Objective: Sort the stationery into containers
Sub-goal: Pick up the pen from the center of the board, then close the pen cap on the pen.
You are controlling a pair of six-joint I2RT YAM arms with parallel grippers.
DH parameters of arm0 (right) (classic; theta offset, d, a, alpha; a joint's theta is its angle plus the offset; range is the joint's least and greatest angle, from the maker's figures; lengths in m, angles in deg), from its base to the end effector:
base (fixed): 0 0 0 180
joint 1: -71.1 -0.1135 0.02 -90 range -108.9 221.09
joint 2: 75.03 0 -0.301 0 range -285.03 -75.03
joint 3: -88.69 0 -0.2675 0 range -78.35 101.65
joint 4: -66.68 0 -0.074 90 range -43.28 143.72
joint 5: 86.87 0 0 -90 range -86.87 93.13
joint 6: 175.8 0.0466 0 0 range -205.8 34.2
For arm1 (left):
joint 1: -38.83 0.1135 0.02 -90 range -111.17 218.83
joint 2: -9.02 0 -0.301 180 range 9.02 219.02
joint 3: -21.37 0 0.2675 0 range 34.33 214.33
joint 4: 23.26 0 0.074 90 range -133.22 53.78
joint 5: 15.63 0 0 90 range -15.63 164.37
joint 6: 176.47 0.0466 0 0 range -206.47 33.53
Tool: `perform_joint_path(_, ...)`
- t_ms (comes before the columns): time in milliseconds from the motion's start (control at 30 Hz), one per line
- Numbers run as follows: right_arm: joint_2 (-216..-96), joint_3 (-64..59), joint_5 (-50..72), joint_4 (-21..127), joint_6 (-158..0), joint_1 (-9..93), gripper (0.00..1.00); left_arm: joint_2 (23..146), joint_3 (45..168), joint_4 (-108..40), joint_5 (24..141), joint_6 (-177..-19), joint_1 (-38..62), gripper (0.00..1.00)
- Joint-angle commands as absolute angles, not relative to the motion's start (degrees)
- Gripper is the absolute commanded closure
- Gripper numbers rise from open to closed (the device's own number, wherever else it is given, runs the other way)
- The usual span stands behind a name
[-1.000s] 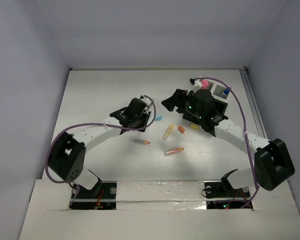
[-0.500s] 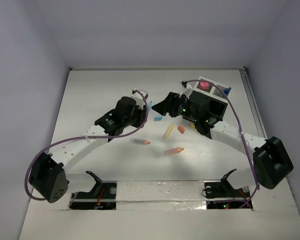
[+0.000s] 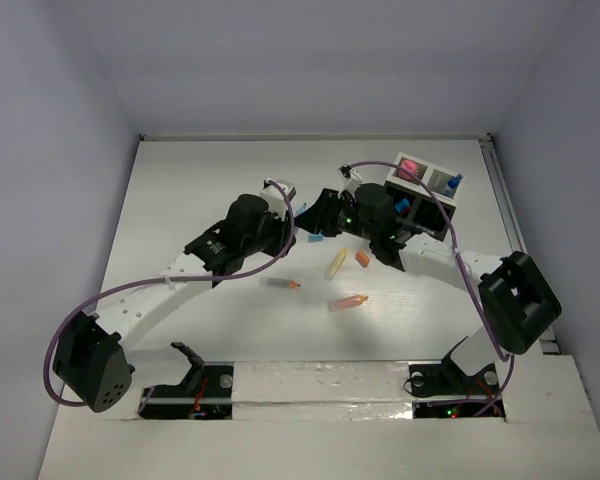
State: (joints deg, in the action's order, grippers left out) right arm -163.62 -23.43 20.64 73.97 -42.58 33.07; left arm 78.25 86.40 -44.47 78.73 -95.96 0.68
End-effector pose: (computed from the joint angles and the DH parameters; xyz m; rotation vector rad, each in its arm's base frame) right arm 0.2891 0.2439 0.2923 -0.1504 1.9832 1.2456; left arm 0.2250 -0.1812 0.3237 0.5592 1.9884 -0.5990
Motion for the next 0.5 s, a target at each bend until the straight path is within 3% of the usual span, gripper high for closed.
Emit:
perform_joint_path(0,-163.97,-20.61,20.09,77.98,-42.38,32.60,0.55,75.82,85.92,-41.50,79.91,-95.96,0.69,1.00)
perform_joint_path(67,-164.32,-20.69,20.09,78.15,-42.38,32.60,0.63,75.73,85.83,-41.23,80.00,-95.96,0.69,1.00)
perform_joint_path(200,-164.15,-21.22,19.74,78.77,-42.47,32.60,0.90,75.64,85.57,-40.97,81.13,-96.13,0.69,1.00)
perform_joint_path(300,-163.62,-21.57,19.65,79.21,-43.70,32.60,1.00,75.38,85.31,-40.27,83.16,-96.40,0.69,0.81)
perform_joint_path(333,-163.45,-21.40,19.82,79.03,-44.14,32.60,1.00,75.20,85.05,-39.92,84.73,-96.75,0.69,0.69)
perform_joint_path(467,-162.30,-20.87,22.80,79.82,-46.07,33.30,1.00,74.15,84.34,-38.16,88.25,-97.98,1.39,0.56)
